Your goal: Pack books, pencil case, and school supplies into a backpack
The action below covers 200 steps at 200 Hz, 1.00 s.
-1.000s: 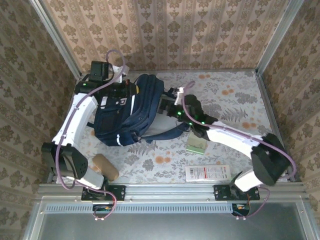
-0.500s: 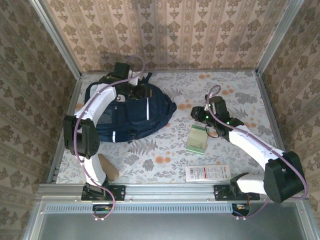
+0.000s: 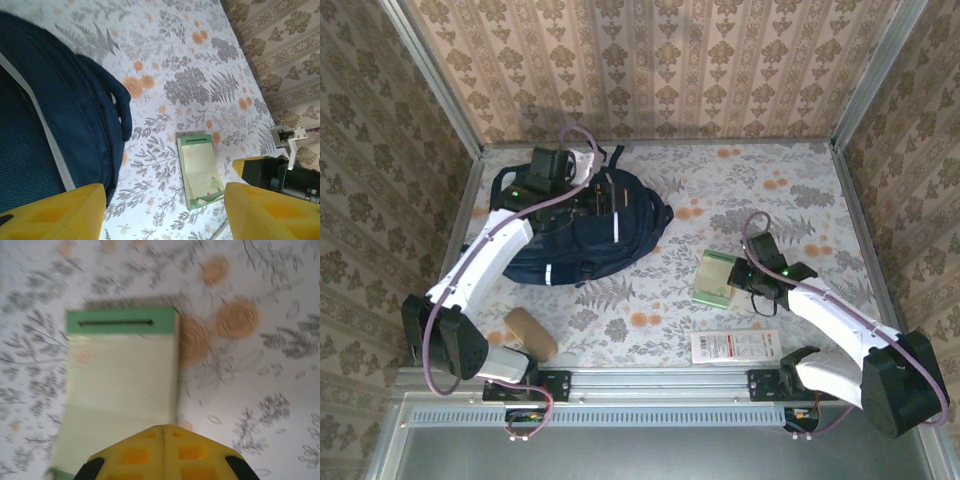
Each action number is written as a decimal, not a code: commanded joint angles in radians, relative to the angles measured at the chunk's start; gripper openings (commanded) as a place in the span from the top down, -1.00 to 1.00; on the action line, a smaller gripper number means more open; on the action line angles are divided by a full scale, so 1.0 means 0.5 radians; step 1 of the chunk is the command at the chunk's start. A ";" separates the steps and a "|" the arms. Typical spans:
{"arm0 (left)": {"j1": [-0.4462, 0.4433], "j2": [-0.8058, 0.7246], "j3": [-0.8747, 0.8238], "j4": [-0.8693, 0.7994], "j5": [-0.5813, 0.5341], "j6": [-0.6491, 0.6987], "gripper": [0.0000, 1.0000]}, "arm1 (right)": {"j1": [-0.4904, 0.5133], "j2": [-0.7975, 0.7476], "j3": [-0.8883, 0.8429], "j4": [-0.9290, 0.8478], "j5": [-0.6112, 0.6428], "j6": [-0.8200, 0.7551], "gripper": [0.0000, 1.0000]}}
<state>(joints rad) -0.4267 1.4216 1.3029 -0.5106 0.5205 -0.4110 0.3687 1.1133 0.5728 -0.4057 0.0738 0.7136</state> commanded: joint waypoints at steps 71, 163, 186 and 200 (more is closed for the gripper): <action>-0.046 0.053 -0.053 0.174 0.106 -0.208 -0.31 | 0.303 0.462 0.070 0.144 -0.369 0.067 1.00; -0.048 0.118 -0.103 0.120 -0.009 -0.214 -0.33 | 0.331 0.773 0.417 0.797 -1.070 0.088 0.50; -0.193 0.165 -0.153 0.157 -0.114 -0.282 -0.33 | 0.182 0.617 0.446 0.637 -0.914 -0.114 0.20; -0.275 0.245 -0.151 0.123 -0.214 -0.363 -0.35 | 0.030 0.569 0.405 0.679 -0.849 -0.176 0.02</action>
<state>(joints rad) -0.5007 1.4879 1.2442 -0.4221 0.4934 -0.5365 0.4847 1.4635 0.7696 -0.0864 -0.3721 0.7185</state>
